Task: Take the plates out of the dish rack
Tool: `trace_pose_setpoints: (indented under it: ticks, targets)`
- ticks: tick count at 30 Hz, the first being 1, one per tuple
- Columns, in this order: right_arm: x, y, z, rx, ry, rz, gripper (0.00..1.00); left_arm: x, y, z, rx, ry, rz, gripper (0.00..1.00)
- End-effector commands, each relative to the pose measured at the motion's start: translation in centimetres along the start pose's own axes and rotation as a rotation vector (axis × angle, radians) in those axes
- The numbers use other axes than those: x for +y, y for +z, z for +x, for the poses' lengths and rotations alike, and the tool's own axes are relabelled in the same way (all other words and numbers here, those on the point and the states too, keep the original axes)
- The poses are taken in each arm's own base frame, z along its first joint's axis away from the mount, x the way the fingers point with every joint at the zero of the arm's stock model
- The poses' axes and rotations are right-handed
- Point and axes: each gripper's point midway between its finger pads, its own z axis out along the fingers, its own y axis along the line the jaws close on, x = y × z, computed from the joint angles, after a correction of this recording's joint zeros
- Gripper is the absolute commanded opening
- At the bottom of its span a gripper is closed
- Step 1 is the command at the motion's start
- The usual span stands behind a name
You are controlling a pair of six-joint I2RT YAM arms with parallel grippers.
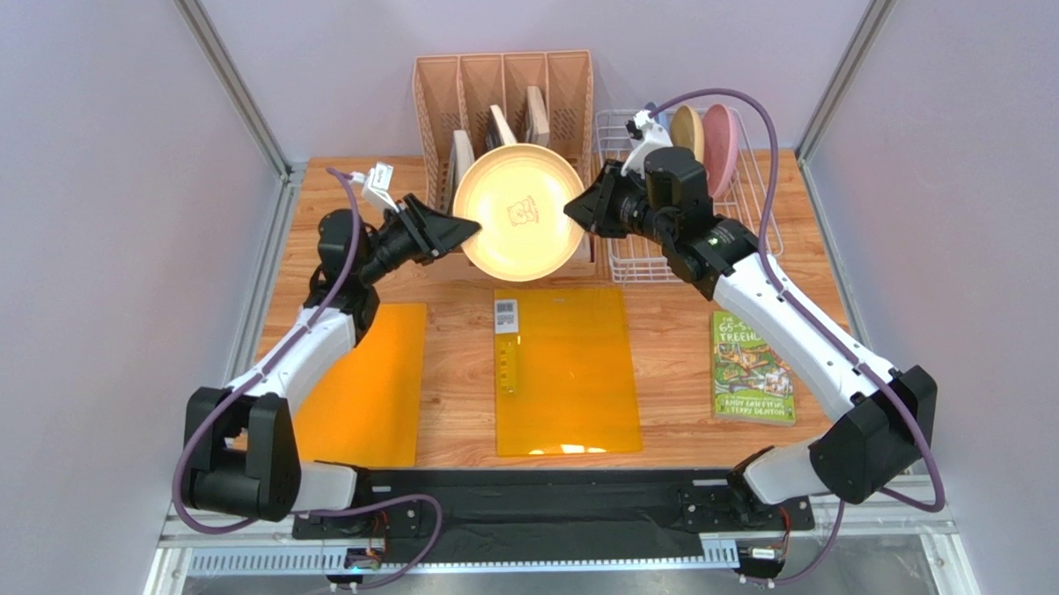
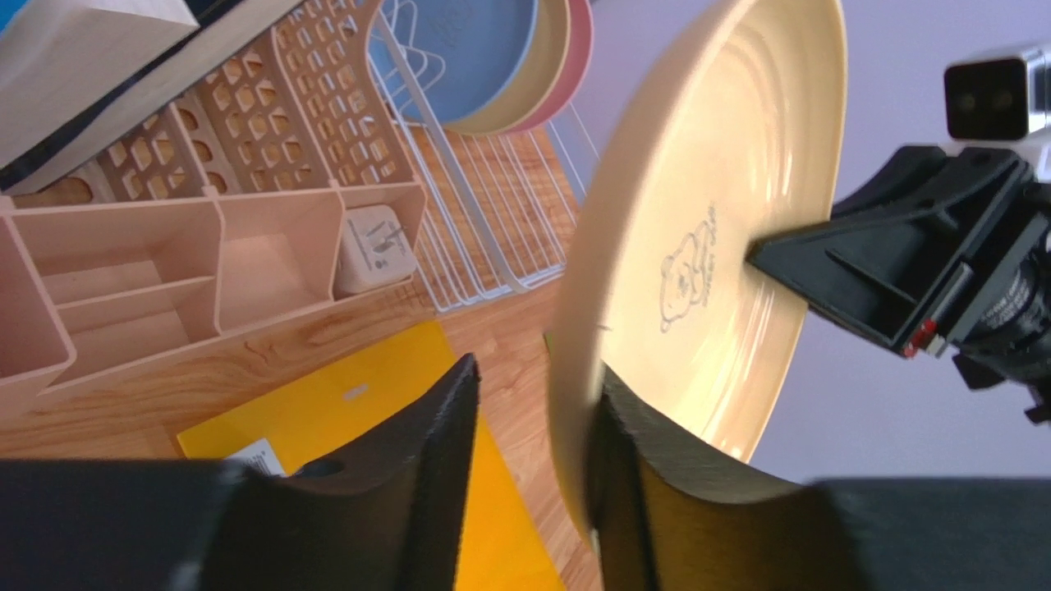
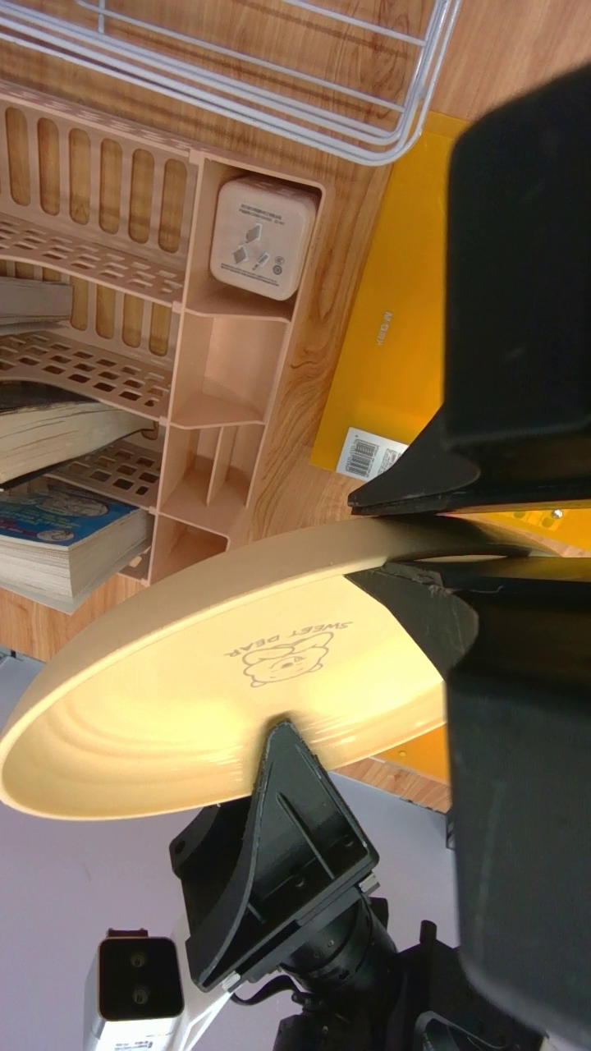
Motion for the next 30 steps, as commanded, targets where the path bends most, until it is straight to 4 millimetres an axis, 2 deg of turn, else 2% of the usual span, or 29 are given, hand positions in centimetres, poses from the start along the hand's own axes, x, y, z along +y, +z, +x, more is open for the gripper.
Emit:
trace_pose_setpoints:
  ticks: [1, 3, 4, 7, 8, 9, 10, 11, 13, 14, 15, 16, 17, 18, 19, 20, 22, 23, 25, 27, 30]
  targets:
    - [3.1, -0.2, -1.6, -0.035, 0.025, -0.135, 0.00, -1.3, 0.4, -0.7, -0.017, 0.050, 0.054, 0.30]
    - [3.1, -0.1, -1.4, -0.027, 0.029, -0.139, 0.00, -1.2, 0.4, -0.7, -0.018, 0.049, 0.048, 0.17]
    - [3.1, 0.1, -1.2, -0.017, 0.028, -0.143, 0.02, -1.1, 0.4, -0.6, -0.018, 0.048, 0.044, 0.02]
    - [2.9, 0.3, -1.0, -0.011, 0.019, -0.135, 0.32, -0.5, 0.2, -0.7, -0.030, 0.062, 0.004, 0.00]
    - [2.7, 0.3, -0.9, -0.010, 0.017, -0.127, 0.69, 0.4, 0.1, -0.8, -0.039, 0.073, -0.044, 0.00]
    - [2.2, 0.3, -1.5, -0.033, 0.010, -0.094, 0.77, 0.4, -0.3, -1.3, -0.054, 0.091, -0.073, 0.00]
    - [1.3, 0.3, -1.1, -0.022, 0.005, -0.048, 0.81, 0.7, -0.5, -1.7, -0.069, 0.107, -0.110, 0.00]
    - [0.6, 0.1, -1.4, -0.031, -0.025, -0.013, 0.87, 1.9, -0.9, -2.0, -0.085, 0.105, -0.188, 0.00]
    - [-1.1, -0.4, -1.8, -0.048, -0.056, 0.081, 0.89, 1.9, -2.1, -3.9, -0.136, 0.188, -0.262, 0.00]
    - [-1.9, -0.7, -2.0, -0.054, -0.083, 0.109, 0.89, 3.2, -3.1, -4.5, -0.160, 0.189, -0.354, 0.00]
    - [-2.3, -1.2, -2.4, -0.064, -0.091, 0.129, 0.90, 2.7, -3.9, -5.5, -0.194, 0.208, -0.372, 0.00]
    - [-3.0, -1.4, -2.4, -0.062, -0.095, 0.150, 0.90, 3.1, -4.9, -6.7, -0.228, 0.209, -0.404, 0.00]
    - [-4.6, -1.8, -3.0, -0.083, -0.091, 0.206, 0.90, 3.8, -5.9, -7.4, -0.253, 0.198, -0.458, 0.00]
    - [-5.1, -2.3, -3.4, -0.095, -0.093, 0.223, 0.91, 3.7, -6.9, -8.2, -0.283, 0.200, -0.487, 0.00]
    - [-5.8, -2.5, -3.6, -0.102, -0.091, 0.241, 0.91, 3.8, -7.9, -9.8, -0.328, 0.213, -0.521, 0.00]
    - [-6.8, -2.9, -4.1, -0.114, -0.087, 0.264, 0.91, 5.0, -9.1, -10.0, -0.333, 0.201, -0.603, 0.00]
    - [-8.4, -3.4, -4.9, -0.125, -0.084, 0.302, 0.91, 5.5, -10.5, -11.7, -0.370, 0.213, -0.668, 0.00]
    - [-8.7, -3.7, -5.5, -0.139, -0.089, 0.315, 0.91, 5.9, -10.8, -11.7, -0.366, 0.208, -0.692, 0.00]
    - [-10.7, -4.2, -6.5, -0.160, -0.095, 0.386, 0.91, 7.8, -12.4, -12.8, -0.403, 0.182, -0.770, 0.00]
    - [-12.0, -4.4, -7.5, -0.175, -0.086, 0.419, 0.91, 9.3, -13.8, -13.4, -0.446, 0.159, -0.836, 0.00]
    - [-14.4, -4.9, -9.1, -0.203, -0.071, 0.483, 0.91, 11.7, -14.8, -13.5, -0.481, 0.136, -0.898, 0.00]
